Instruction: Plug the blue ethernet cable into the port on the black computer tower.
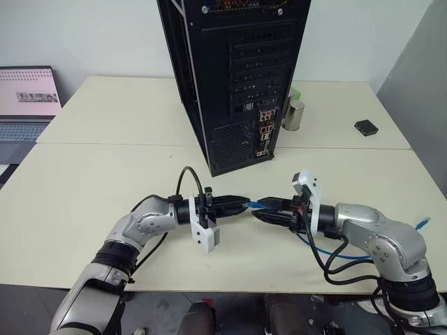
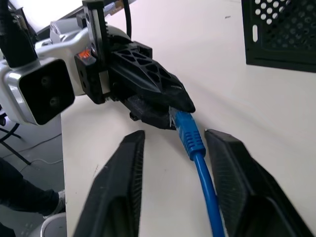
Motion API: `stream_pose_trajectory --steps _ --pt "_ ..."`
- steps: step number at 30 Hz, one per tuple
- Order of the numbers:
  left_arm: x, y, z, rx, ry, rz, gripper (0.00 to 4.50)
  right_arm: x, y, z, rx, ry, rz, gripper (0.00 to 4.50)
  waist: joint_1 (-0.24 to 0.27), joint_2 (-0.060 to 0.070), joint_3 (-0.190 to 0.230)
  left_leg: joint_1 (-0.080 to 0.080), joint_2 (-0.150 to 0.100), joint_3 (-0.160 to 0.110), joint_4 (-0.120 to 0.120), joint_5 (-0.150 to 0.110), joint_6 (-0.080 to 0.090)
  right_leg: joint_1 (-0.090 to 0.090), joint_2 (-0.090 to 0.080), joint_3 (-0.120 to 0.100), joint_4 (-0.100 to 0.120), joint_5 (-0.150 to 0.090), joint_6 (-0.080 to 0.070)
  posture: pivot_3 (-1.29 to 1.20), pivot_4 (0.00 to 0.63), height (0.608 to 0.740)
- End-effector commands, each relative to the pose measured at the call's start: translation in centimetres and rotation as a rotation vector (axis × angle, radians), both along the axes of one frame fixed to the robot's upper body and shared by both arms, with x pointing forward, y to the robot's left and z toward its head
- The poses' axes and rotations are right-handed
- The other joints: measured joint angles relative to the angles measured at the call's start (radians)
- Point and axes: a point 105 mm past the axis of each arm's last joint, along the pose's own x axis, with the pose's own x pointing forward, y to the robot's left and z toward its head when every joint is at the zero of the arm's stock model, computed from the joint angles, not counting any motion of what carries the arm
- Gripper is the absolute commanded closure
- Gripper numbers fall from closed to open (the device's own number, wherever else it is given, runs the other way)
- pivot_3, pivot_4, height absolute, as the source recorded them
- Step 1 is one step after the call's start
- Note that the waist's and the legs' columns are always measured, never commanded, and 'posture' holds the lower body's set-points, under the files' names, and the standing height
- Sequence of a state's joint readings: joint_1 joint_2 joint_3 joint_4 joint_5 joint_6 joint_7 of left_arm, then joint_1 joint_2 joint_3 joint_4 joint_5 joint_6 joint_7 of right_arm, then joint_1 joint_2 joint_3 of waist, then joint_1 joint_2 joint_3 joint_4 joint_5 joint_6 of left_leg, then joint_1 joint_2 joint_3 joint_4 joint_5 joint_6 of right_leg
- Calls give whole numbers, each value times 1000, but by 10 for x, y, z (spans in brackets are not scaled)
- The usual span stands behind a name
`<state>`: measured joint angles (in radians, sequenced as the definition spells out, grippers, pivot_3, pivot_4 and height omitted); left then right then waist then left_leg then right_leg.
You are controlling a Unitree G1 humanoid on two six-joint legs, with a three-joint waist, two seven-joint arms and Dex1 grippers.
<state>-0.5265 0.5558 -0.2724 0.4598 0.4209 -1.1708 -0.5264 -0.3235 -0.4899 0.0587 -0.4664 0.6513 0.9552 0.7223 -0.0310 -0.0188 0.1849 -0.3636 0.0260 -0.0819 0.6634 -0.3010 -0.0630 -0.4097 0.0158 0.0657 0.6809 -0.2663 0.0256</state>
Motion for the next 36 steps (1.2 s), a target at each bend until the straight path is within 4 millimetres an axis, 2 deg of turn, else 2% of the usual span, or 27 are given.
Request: stream_pose_trajectory --steps 1,5,15,25,26,27,33,36 --pt "-1 -2 10 -14 -52 -25 4210 -1 2 10 27 -20 12 3551 0 0 0 0 0 0 0 0 0 0 0 0 0 0 0 0 150 740" --pt "-1 -3 12 -21 -61 -28 4210 -1 3 8 21 -15 15 4473 0 0 0 0 0 0 0 0 0 0 0 0 0 0 0 0 150 740" --pt "0 -4 14 -27 -85 -22 4210 0 2 8 15 -2 18 4500 0 0 0 0 0 0 0 0 0 0 0 0 0 0 0 0 150 740" --pt "4 -5 24 -97 -108 -5 4210 2 0 9 15 -10 9 4500 0 0 0 0 0 0 0 0 0 0 0 0 0 0 0 0 150 740" --pt "6 -4 24 -102 -95 2 3509 2 0 9 15 -11 8 4500 0 0 0 0 0 0 0 0 0 0 0 0 0 0 0 0 150 740" --pt "6 -4 23 -98 -84 3 3454 2 0 9 15 -11 8 4500 0 0 0 0 0 0 0 0 0 0 0 0 0 0 0 0 150 740" --pt "7 -1 20 -103 -48 9 2266 4 -1 10 15 -18 -2 4500 0 0 0 0 0 0 0 0 0 0 0 0 0 0 0 0 150 740" --pt "11 9 19 -134 11 64 1657 10 -5 13 12 -54 -44 4500 0 0 0 0 0 0 0 0 0 0 0 0 0 0 0 0 150 740"
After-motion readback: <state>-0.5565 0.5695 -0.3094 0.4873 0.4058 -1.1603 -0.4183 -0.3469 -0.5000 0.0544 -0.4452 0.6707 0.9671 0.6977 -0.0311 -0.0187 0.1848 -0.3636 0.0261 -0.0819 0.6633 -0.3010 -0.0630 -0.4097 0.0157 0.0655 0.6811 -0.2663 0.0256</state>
